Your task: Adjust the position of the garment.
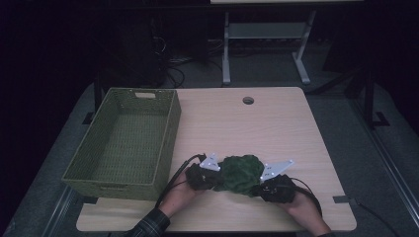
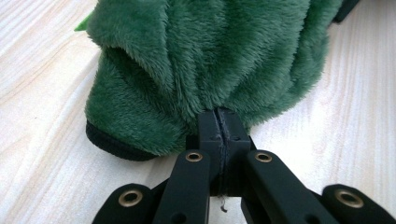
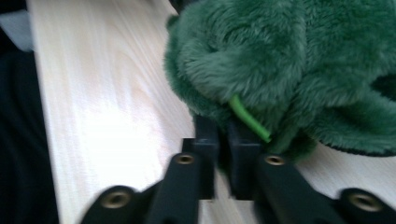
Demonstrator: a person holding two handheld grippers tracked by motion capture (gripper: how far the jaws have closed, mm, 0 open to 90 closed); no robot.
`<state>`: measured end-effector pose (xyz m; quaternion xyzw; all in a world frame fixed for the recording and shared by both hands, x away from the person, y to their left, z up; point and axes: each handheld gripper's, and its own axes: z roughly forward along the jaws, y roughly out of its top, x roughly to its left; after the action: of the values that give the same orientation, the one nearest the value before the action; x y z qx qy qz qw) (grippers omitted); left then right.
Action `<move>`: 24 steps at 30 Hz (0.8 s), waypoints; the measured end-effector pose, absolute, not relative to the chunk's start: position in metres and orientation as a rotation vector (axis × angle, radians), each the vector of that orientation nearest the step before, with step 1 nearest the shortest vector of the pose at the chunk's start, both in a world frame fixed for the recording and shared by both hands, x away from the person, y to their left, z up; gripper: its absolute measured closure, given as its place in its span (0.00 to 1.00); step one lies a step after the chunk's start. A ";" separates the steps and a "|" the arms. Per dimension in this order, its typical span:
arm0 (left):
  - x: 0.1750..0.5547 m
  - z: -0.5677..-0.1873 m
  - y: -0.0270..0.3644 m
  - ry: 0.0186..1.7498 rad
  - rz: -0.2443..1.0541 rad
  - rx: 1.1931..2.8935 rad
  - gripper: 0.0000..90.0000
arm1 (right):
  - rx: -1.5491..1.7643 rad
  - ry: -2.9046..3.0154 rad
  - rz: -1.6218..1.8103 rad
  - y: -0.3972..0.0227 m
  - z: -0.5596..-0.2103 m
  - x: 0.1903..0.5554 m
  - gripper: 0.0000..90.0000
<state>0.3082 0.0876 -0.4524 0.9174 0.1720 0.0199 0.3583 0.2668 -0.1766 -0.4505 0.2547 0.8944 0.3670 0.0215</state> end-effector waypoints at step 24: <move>0.308 -0.453 0.087 0.436 0.065 2.375 0.99 | 0.913 2.544 1.280 -0.193 -0.417 0.289 0.71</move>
<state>0.3076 0.0868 -0.4528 0.9191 0.1689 0.0251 0.3552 0.2895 -0.1933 -0.4171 0.3045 0.8483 0.4266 0.0753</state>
